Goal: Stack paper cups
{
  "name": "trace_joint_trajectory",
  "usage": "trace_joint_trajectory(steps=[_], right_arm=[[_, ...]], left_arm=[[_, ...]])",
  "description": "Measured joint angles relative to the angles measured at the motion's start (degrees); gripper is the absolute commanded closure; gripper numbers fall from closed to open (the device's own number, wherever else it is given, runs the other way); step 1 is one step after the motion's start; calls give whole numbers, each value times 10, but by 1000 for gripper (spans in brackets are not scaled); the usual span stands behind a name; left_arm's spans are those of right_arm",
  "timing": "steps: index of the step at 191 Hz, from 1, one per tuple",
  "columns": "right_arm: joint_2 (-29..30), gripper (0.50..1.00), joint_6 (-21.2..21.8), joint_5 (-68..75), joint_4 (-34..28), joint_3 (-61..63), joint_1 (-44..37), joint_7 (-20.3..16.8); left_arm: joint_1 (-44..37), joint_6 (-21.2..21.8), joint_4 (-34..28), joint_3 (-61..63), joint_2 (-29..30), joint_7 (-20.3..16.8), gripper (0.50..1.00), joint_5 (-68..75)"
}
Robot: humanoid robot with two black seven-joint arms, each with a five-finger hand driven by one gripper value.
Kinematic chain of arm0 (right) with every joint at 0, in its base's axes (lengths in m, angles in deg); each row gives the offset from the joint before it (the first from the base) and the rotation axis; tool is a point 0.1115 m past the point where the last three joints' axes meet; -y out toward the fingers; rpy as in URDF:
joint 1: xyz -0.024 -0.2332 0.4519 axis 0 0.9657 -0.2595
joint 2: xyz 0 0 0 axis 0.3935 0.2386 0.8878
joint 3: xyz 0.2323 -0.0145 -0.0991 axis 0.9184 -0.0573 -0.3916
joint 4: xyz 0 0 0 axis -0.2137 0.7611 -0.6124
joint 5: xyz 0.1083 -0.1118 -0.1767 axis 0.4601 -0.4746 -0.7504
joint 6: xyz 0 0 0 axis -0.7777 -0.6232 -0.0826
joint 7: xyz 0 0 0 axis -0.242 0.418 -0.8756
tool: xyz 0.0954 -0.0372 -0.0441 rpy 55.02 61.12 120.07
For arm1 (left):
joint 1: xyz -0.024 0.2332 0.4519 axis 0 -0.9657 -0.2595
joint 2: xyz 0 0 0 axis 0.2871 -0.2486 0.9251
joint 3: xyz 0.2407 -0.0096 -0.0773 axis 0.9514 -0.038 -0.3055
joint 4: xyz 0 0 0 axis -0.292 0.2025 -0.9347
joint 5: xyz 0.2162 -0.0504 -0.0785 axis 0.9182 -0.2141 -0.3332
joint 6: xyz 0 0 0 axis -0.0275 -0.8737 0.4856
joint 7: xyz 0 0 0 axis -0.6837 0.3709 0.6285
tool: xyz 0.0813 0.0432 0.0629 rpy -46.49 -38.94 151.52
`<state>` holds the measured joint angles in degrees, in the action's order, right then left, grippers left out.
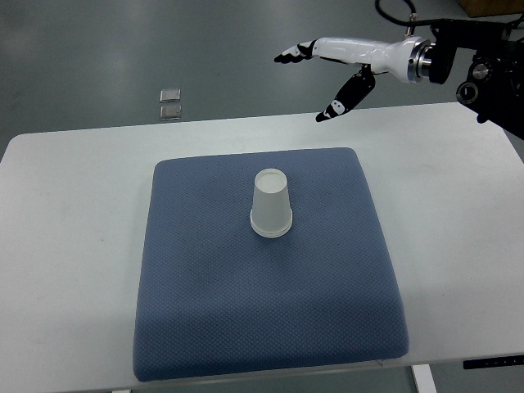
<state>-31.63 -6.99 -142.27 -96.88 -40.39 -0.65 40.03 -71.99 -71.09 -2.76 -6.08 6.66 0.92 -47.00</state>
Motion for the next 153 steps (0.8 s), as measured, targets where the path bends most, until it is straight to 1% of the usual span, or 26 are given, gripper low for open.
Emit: trace_joint_trajectory(steps=[37, 69, 115, 153], right_arm=[[22, 587, -63, 121, 33, 101, 80, -67], [49, 587, -94, 151, 39, 195, 149, -125], [90, 587, -120, 164, 42, 298, 210, -176], [109, 587, -145, 211, 54, 337, 224, -201]], left_arm=[[0, 0, 0, 0, 0, 0, 500, 0], [0, 0, 0, 0, 0, 0, 500, 0], [0, 0, 0, 0, 0, 0, 500, 0], [0, 0, 0, 0, 0, 0, 500, 0]])
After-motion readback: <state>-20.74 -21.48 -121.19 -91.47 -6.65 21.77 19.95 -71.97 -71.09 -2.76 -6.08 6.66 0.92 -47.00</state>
